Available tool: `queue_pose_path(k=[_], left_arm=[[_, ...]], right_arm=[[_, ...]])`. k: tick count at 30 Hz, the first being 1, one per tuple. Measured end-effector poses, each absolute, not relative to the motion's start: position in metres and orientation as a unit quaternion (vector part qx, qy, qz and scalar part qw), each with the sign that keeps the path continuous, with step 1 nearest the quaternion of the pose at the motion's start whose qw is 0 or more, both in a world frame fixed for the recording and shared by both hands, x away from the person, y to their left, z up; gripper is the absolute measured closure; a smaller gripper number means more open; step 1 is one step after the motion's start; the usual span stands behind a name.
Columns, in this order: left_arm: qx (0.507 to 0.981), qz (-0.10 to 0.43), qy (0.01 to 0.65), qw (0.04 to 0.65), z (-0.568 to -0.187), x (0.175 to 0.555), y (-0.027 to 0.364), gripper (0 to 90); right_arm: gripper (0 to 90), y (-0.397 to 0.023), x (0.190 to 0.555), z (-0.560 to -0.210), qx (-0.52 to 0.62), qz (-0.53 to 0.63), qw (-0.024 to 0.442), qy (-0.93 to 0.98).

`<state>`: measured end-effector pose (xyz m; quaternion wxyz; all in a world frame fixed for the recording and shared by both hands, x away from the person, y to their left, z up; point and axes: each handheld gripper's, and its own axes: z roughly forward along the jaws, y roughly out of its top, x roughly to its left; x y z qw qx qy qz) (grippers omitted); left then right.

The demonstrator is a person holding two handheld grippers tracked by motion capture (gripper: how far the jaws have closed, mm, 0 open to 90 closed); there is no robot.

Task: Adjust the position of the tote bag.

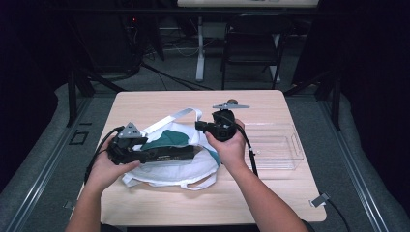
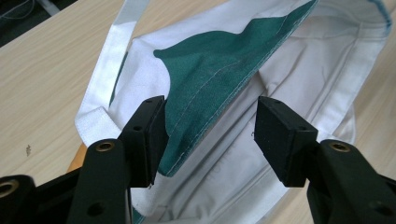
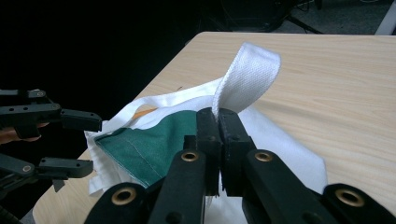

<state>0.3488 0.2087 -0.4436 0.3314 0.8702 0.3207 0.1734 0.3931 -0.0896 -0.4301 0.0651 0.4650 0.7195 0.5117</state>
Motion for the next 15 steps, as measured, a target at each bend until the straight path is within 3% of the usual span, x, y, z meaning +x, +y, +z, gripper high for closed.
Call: queue_pose_path(k=[8,15], left_arm=[[0.879,0.2,0.317,0.293,-0.452,0.352,0.199,45.8],[0.872,0.217,0.318,0.302,-0.45,0.351,0.196,63.8]], right_arm=[[88.6,-0.09,0.392,-0.433,0.468,0.513,0.066,0.717],[88.5,-0.092,0.388,-0.435,0.465,0.514,0.07,0.717]])
